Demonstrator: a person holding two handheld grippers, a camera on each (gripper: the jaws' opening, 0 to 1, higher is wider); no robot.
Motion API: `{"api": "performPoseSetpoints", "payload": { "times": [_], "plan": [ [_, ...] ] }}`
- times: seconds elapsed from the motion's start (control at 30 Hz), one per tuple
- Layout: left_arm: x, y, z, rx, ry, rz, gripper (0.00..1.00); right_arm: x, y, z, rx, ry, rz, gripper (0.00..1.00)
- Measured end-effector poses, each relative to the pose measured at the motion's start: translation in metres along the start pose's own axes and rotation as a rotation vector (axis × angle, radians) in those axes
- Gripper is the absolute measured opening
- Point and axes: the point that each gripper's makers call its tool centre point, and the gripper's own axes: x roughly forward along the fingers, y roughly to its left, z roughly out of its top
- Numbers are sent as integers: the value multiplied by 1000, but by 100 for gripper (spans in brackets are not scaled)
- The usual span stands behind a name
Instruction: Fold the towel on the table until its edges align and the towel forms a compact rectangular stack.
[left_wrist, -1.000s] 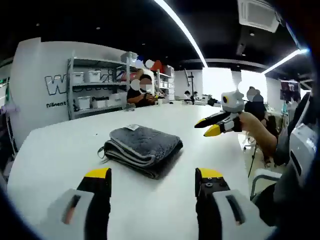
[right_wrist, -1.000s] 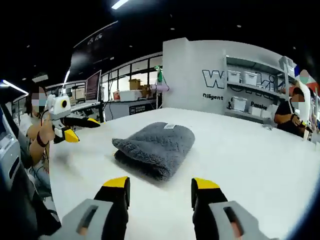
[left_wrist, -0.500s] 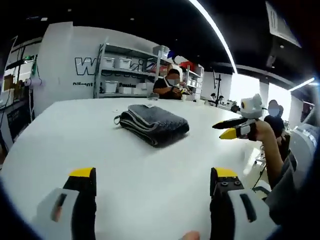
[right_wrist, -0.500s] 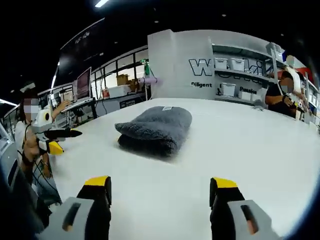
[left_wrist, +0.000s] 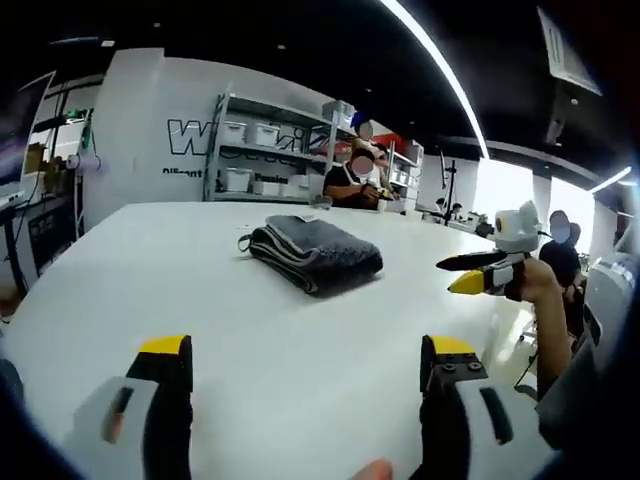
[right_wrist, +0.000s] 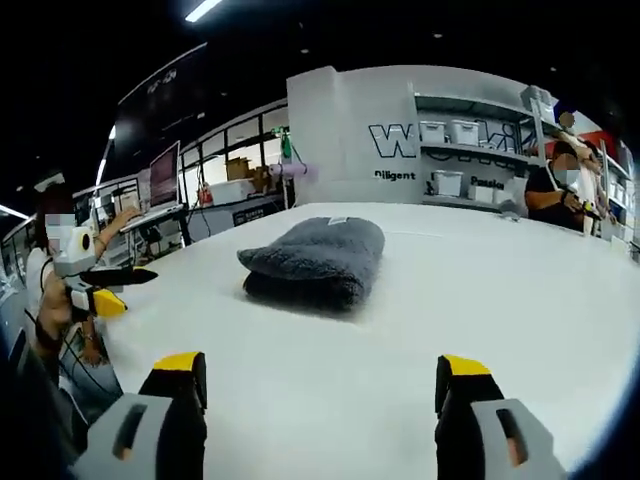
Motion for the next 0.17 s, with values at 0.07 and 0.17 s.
{"api": "performPoseSetpoints", "payload": {
  "times": [0.07,0.17],
  "plan": [
    [-2,-1,-1,-3,-3,8,99,0,1,-1,6,-4,8,99],
    [-2,-1,-1,-3,-3,8,99,0,1,-1,6,-4,8,99]
  ]
}}
